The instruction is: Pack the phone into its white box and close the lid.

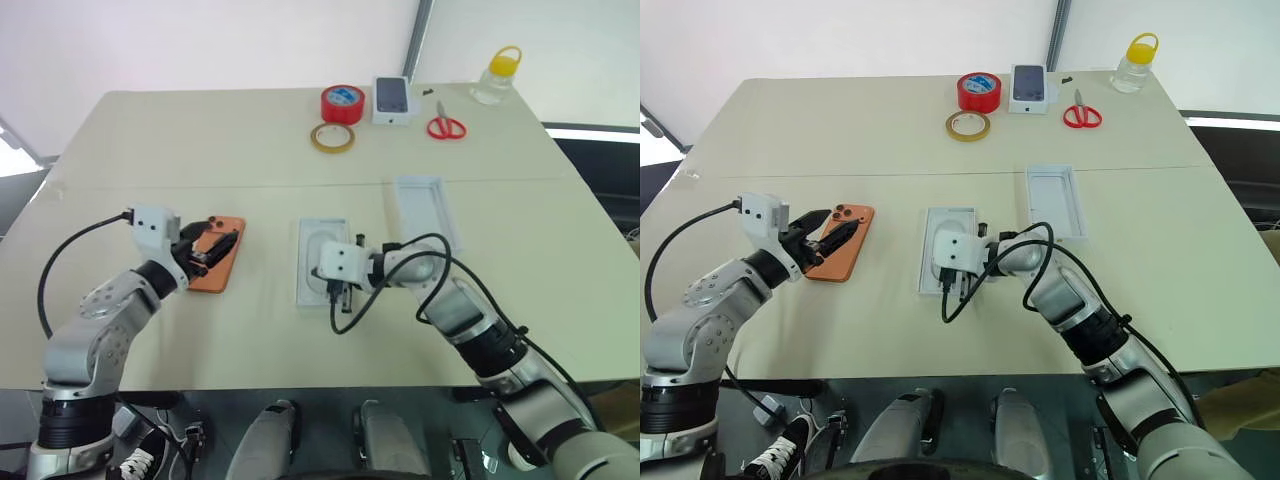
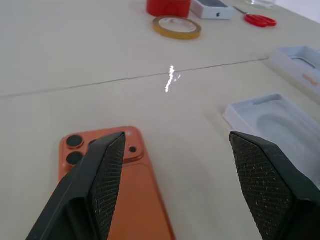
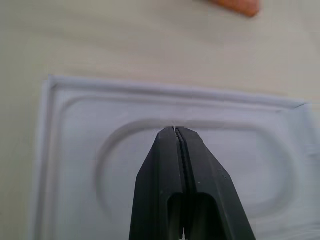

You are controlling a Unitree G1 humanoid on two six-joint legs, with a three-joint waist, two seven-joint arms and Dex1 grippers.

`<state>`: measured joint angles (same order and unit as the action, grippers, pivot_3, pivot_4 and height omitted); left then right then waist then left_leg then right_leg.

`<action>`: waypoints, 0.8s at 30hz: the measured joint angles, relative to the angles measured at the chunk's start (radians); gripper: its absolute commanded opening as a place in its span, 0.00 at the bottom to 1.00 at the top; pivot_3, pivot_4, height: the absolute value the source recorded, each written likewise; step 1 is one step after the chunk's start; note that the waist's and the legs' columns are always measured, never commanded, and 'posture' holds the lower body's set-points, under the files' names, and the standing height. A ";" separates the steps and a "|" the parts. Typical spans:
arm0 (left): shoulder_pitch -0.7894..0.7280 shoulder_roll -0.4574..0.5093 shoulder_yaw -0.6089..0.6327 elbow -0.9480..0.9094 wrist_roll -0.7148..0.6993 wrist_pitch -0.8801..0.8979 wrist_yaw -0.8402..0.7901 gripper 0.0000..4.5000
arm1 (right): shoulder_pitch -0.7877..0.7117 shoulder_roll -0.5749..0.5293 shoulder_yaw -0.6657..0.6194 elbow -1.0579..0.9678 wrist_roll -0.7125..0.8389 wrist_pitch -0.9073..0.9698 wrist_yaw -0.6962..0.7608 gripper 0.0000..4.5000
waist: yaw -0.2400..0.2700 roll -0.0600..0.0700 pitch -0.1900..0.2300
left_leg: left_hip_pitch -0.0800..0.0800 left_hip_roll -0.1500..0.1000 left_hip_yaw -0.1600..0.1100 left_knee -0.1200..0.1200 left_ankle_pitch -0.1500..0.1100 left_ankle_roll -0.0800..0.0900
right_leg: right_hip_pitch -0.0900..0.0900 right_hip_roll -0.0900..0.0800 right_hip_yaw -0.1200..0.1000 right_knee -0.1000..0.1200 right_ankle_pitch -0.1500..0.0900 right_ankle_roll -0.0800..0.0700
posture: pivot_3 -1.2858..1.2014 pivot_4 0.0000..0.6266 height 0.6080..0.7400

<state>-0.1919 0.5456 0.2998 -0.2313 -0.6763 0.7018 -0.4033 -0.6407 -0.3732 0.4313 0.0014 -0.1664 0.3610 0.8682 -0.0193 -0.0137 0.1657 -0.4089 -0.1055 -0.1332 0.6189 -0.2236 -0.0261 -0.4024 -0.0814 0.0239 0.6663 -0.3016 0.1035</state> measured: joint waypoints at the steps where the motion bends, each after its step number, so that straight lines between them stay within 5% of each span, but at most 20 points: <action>1: -0.016 0.003 0.039 0.033 -0.031 0.036 0.006 0.78 | -0.023 0.021 -0.019 0.015 0.007 -0.005 -0.026 0.01 | 0.000 0.000 0.000 | 0.000 0.000 0.000 0.000 0.000 0.000 | 0.000 0.000 0.000 0.000 0.000 0.000 | 0.52 0.24 1.00; 11: -0.099 0.124 0.145 0.354 -0.082 0.140 -0.128 0.78 | -0.147 0.266 0.010 0.244 -0.040 -0.052 -0.219 0.01 | -0.002 -0.001 0.000 | 0.000 0.000 0.000 -0.001 0.002 -0.004 | -0.005 0.000 0.000 0.000 0.000 0.000 | 0.52 0.24 1.00; 24: -0.201 0.209 -0.035 0.561 -0.001 0.248 -0.394 0.78 | -0.253 0.415 0.166 0.506 -0.108 0.048 -0.159 0.01 | -0.023 0.000 -0.001 | 0.001 0.000 -0.002 -0.002 0.003 -0.005 | -0.005 0.001 0.000 0.002 0.001 -0.001 | 0.52 0.24 1.00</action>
<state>-0.3928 0.7545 0.2646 0.3301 -0.6772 0.9496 -0.7973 -0.8932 0.0421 0.5970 0.5071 -0.2741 0.4094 0.7088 -0.0425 -0.0142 0.1646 -0.4076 -0.1058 -0.1348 0.6167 -0.2207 -0.0308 -0.4075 -0.0808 0.0234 0.6687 -0.3009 0.1025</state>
